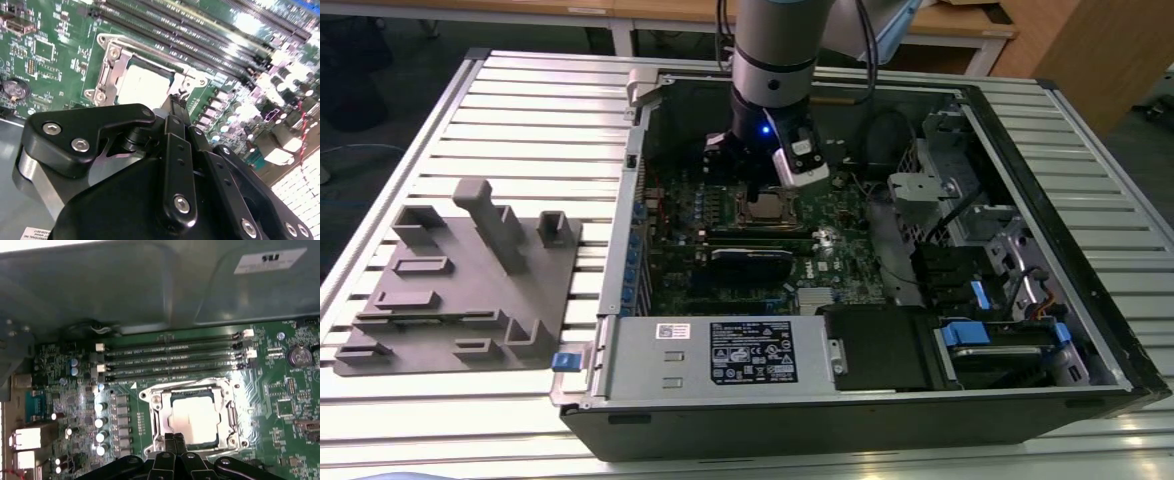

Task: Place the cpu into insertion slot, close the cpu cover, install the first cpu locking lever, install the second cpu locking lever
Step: 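Install the second cpu locking lever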

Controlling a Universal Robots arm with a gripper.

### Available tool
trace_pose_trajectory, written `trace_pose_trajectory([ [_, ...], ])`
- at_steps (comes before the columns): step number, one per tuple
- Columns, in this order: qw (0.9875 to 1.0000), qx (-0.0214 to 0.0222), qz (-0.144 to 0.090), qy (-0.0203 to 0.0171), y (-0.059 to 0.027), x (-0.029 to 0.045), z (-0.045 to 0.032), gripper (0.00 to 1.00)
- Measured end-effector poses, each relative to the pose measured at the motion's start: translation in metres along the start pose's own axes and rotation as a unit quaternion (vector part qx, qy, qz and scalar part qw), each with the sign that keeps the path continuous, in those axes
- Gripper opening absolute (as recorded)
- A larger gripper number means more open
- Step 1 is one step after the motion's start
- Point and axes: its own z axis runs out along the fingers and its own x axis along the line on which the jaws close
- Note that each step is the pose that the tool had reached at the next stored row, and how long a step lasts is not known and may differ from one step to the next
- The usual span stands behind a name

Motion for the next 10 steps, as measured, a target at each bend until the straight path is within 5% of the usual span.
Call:
trace_pose_trajectory([
  [4,1.0,0.0006,0.0,-0.0001,0.0045,-0.0033,0.0008,0.11],
  [10,1.0,0.0024,0.002,-0.0004,0.0075,-0.0179,0.0011,0.11],
])
